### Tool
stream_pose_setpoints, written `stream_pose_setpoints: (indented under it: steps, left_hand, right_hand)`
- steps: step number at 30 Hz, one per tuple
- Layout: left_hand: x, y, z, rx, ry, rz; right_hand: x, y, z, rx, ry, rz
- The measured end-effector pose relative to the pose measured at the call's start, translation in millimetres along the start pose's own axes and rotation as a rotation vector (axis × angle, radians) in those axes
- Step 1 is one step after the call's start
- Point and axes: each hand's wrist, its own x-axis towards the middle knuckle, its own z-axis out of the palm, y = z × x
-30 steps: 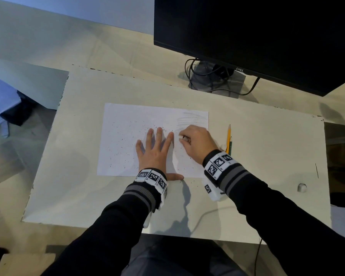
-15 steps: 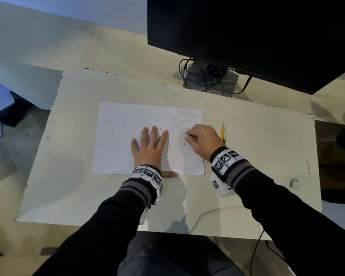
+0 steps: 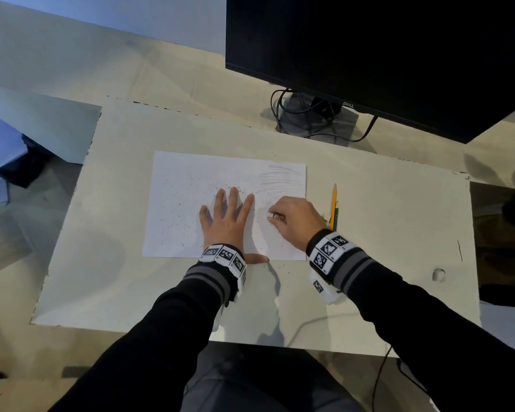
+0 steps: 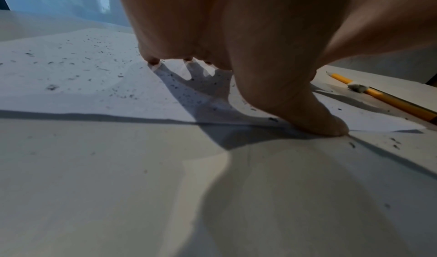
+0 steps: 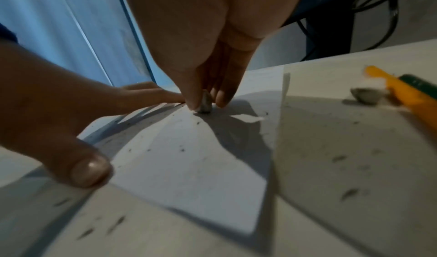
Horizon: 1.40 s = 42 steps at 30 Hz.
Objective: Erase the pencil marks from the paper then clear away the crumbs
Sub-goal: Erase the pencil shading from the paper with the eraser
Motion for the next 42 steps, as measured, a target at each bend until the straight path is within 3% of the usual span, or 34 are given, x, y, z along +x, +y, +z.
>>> stream_pose_setpoints:
  steps: [5, 9, 14, 18, 22, 26, 30, 34, 39, 42]
  left_hand:
    - [-0.5, -0.2, -1.1, -0.002, -0.010, 0.010]
    - [1.0, -0.4, 1.1, -0.008, -0.010, 0.011]
    - [0.1, -0.2, -0.8, -0.008, -0.015, 0.010]
    - [0.9, 3.1, -2.6, 0.031, -0.018, 0.002]
    - [2.7, 7.0, -7.7, 0.059, -0.058, 0.010]
    - [2.3, 7.2, -7.5, 0.063, -0.037, 0.011]
    - [2.6, 6.8, -7.6, 0.067, -0.051, 0.012]
    - [3.0, 6.5, -7.5, 0.036, -0.044, 0.016]
    - [1.3, 7.8, -11.0, 0.044, -0.069, 0.014]
    - [2.1, 10.0, -11.2, 0.054, -0.053, 0.014]
  right_hand:
    - [14.5, 20.2, -16.2, 0.035, 0.141, 0.189]
    - [-0.8, 4.8, -0.8, 0.053, -0.018, -0.023]
    - [12.1, 14.6, -6.1, 0.112, 0.174, 0.091]
    - [6.9, -0.1, -0.6, 0.067, 0.044, 0.028]
    - [18.2, 12.0, -7.7, 0.116, 0.153, 0.187]
    - [6.8, -3.2, -0.7, 0.085, 0.015, 0.058]
    - [20.6, 10.8, -7.3, 0.123, 0.152, 0.196]
    - [6.6, -4.9, 2.7, 0.096, 0.046, 0.081]
    - [10.1, 15.4, -6.2, 0.110, 0.176, 0.225]
    - [-4.6, 0.7, 2.9, 0.064, 0.030, 0.071]
